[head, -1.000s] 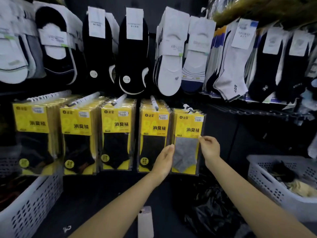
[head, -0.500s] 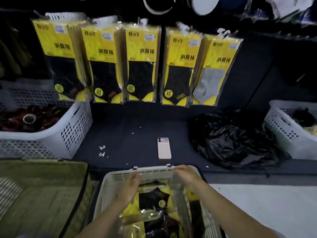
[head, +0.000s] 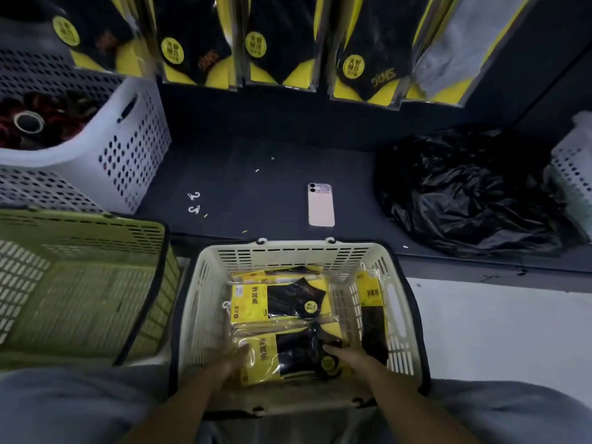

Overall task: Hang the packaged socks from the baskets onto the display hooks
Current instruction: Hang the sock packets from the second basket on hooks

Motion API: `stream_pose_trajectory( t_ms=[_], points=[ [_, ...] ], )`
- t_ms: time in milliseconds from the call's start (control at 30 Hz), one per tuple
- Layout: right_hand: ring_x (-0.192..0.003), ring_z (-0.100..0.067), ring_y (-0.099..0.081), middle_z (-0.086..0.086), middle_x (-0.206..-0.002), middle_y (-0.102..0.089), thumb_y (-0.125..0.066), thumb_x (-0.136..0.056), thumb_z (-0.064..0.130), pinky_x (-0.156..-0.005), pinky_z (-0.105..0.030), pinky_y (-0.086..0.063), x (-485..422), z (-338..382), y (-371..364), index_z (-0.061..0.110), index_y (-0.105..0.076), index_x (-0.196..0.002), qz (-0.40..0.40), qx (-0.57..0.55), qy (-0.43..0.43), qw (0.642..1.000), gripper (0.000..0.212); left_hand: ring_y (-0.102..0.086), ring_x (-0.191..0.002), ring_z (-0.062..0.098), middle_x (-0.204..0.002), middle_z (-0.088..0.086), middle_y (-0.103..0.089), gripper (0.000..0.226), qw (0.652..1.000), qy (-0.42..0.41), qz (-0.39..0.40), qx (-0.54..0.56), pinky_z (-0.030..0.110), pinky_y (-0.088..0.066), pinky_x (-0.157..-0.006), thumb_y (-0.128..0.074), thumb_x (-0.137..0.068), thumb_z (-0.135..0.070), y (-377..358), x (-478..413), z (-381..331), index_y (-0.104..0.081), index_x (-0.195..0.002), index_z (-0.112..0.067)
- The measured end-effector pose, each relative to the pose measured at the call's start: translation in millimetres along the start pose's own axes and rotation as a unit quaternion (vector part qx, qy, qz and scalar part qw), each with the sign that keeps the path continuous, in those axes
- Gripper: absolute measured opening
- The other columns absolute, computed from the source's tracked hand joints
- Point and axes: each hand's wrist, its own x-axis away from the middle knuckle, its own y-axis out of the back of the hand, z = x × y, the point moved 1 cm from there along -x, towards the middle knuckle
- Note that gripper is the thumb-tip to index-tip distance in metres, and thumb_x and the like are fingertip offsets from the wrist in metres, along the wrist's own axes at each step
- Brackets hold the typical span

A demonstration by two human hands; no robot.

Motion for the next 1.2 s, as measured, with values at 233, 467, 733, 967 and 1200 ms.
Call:
stream_pose_trajectory(
  t_ms=[233, 467, 733, 967, 1200],
  points=[
    [-0.127, -0.027, -0.047, -0.013, -0.141, -0.047, -0.077, -0.079, 0.024, -0.088, -0.025, -0.044, -7, -4, -5, 0.003, -0.041, -0.139, -0.035, -0.005, 0.011, 0.999, 0.073, -0.037, -0.134, 0.033, -0.151, 0.018, -0.03, 0.061, 1.0, 0.011, -0.016, -0.024, 0.044, -0.034, -0.11, -0.043, -0.098, -0.039, -6, -13, 4, -0.03, -0.145, -0.002],
    [-0.14, -0.031, -0.03, -0.013, -0.157, -0.022, -0.077, -0.07, 0.049, -0.107, -0.041, -0.036, 16, 16, 1, 0.01, -0.014, -0.152, 0.053, 0.009, 0.04, 0.998, 0.11, -0.03, -0.139, 0.032, -0.155, 0.015, -0.023, 0.079, 0.999, 0.029, -0.037, 0.002, 0.043, -0.027, -0.114, -0.045, -0.091, -0.057, -7, -8, -2, -0.024, -0.148, -0.007],
    [-0.138, -0.028, -0.033, -0.007, -0.149, -0.034, -0.078, -0.074, 0.037, -0.107, -0.038, -0.03, 74, 66, 23, 0.011, -0.026, -0.147, 0.019, -0.046, 0.15, 0.987, 0.094, -0.035, -0.135, 0.033, -0.151, 0.015, -0.033, 0.085, 0.992, 0.001, -0.08, 0.099, 0.044, -0.031, -0.109, -0.057, -0.081, -0.063, -10, 36, -30, -0.033, -0.146, -0.013],
    [-0.121, -0.024, -0.053, 0.0, -0.125, -0.063, -0.085, -0.052, 0.041, -0.109, -0.049, -0.036, 145, 112, 52, 0.025, -0.066, -0.111, 0.008, -0.274, 0.255, 0.927, 0.064, -0.045, -0.128, 0.029, -0.143, 0.014, -0.041, 0.093, 0.919, -0.22, -0.093, 0.315, 0.046, -0.033, -0.11, -0.073, -0.065, -0.055, -4, 113, -118, -0.036, -0.141, -0.018],
    [-0.116, -0.029, -0.06, -0.007, -0.124, -0.065, -0.088, -0.053, 0.048, -0.104, -0.049, -0.043, 189, 133, 52, 0.018, -0.059, -0.127, 0.082, -0.353, 0.336, 0.869, 0.085, -0.063, -0.108, 0.016, -0.115, 0.006, -0.068, 0.046, 0.856, -0.383, 0.12, 0.325, 0.034, -0.048, -0.095, -0.059, -0.084, -0.041, -50, 179, -195, -0.053, -0.125, -0.021]
  ],
)
